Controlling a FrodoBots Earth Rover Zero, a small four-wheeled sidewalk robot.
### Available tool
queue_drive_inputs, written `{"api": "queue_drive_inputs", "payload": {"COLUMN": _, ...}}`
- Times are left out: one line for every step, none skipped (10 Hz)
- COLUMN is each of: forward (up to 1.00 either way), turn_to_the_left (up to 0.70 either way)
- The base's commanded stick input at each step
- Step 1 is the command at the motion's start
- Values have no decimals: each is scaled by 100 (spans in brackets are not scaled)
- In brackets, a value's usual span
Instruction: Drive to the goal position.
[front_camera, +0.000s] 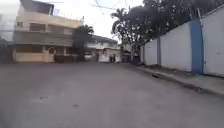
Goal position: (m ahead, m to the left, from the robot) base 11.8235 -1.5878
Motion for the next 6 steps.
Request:
{"api": "queue_drive_inputs", "payload": {"forward": 100, "turn_to_the_left": 0}}
{"api": "queue_drive_inputs", "payload": {"forward": 100, "turn_to_the_left": 0}}
{"api": "queue_drive_inputs", "payload": {"forward": 100, "turn_to_the_left": 0}}
{"api": "queue_drive_inputs", "payload": {"forward": 100, "turn_to_the_left": 0}}
{"api": "queue_drive_inputs", "payload": {"forward": 100, "turn_to_the_left": 0}}
{"api": "queue_drive_inputs", "payload": {"forward": 100, "turn_to_the_left": 0}}
